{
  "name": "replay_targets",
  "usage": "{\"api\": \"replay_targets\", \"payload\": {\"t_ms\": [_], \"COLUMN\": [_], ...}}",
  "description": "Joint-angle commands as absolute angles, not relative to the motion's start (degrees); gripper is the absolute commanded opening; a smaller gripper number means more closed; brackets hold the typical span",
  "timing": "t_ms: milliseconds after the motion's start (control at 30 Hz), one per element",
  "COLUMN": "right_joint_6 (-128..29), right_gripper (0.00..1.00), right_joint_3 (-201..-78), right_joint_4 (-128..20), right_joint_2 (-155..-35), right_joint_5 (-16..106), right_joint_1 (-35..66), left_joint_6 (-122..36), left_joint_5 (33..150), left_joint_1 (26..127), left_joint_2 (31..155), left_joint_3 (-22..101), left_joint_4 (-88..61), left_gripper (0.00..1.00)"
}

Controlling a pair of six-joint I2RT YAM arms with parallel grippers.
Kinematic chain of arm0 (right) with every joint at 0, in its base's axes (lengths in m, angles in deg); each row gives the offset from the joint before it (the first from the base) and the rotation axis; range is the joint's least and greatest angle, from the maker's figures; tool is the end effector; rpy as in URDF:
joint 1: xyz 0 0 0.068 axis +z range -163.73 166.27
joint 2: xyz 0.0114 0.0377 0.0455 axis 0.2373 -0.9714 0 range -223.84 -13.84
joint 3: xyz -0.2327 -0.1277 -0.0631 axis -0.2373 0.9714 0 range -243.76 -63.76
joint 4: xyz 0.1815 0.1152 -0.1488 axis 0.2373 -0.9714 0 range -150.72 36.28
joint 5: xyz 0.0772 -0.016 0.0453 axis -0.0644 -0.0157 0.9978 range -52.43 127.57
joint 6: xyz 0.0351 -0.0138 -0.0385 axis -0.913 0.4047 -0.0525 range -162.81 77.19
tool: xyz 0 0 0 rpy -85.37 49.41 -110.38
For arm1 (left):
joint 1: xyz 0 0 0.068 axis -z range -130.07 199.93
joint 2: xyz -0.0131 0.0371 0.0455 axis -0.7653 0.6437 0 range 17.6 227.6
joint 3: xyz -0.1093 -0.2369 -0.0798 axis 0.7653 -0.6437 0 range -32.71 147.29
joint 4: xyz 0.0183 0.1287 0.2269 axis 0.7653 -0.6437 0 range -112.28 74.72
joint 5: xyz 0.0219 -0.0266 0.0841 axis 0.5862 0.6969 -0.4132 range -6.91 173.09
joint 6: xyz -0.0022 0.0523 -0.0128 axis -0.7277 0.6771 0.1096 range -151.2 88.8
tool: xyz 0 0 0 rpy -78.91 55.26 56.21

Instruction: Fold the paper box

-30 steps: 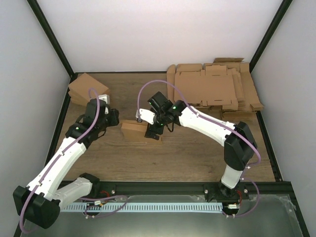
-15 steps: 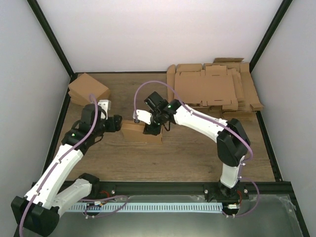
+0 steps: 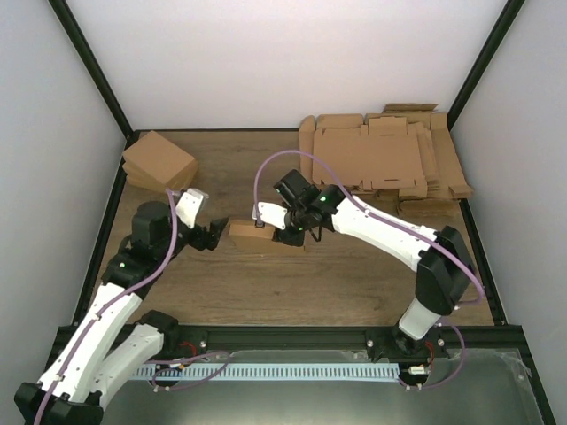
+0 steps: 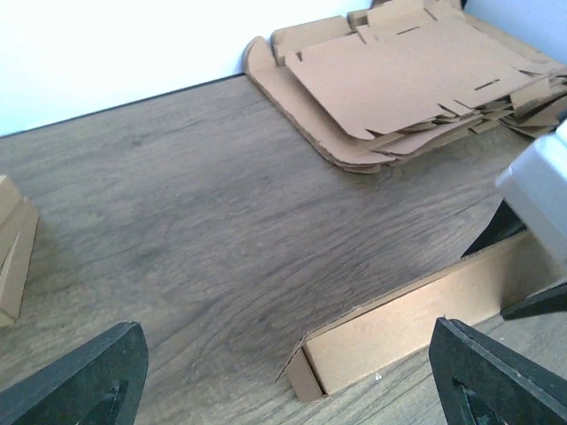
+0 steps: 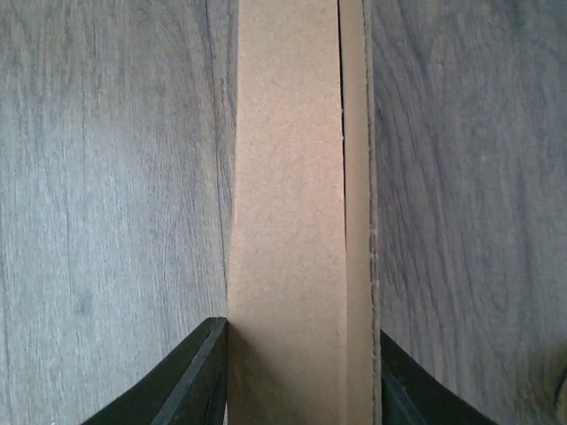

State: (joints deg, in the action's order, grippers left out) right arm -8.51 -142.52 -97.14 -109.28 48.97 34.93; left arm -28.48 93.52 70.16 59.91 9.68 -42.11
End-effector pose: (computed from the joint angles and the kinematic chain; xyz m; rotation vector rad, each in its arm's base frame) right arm 0.2268 0.2684 0.2691 -1.7929 1.9220 0.3479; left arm 0.1545 -0.0638 0.3026 0.5200 1.9830 -0.3766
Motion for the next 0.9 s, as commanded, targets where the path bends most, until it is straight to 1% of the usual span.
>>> {"api": "replay_targets", "payload": {"t_ms": [0, 133, 267, 367, 400, 567, 667, 767, 867], "right_joint_6": [-3.7, -3.1, -0.9, -0.4, 0.3, 1.0, 1.0, 0.9, 0.5], "right_gripper": [0.4, 0.44, 0.45, 0.45, 0.47, 0.59, 0.62, 0.63, 0.66], "right_joint_3": [-141.9, -142.0, -142.0, -142.5, -142.6, -142.1, -142.8, -143.8, -144.6], "right_joint_4": [-98.3, -99.6, -101.0, -102.2, -102.6, -102.0, -102.0, -101.8, -101.3], "right_joint_2": [-105.6, -105.2, -105.9, -106.7, -106.9, -106.7, -107.0, -107.1, -106.8], "right_joint_5": [48.5, 46.3, 46.5, 47.7, 48.7, 49.8, 50.0, 51.9, 53.6], "right_joint_1": [35.0, 34.8, 33.4, 30.8, 29.9, 29.0, 29.1, 29.1, 29.0], "left_joint_6": [-22.6, -22.8, -23.3, -24.4, -24.5, -22.5, -20.6, -20.1, -20.2], "left_joint_5": [97.4, 100.8, 108.5, 109.9, 110.0, 111.2, 113.1, 112.3, 111.2], "left_joint_1": [70.1, 70.1, 70.1, 70.1, 70.1, 70.1, 70.2, 70.4, 70.4], "left_joint_2": [58.4, 58.6, 58.5, 59.1, 59.5, 61.6, 61.6, 61.6, 63.6], "left_joint_3": [7.6, 7.0, 3.9, 1.5, 1.0, 1.3, 1.1, 1.1, 1.2], "left_joint_4": [-38.2, -37.9, -34.5, -31.0, -30.6, -31.9, -32.0, -32.1, -32.3], "left_gripper": [0.9, 0.9, 0.89, 0.89, 0.88, 0.83, 0.78, 0.76, 0.73]}}
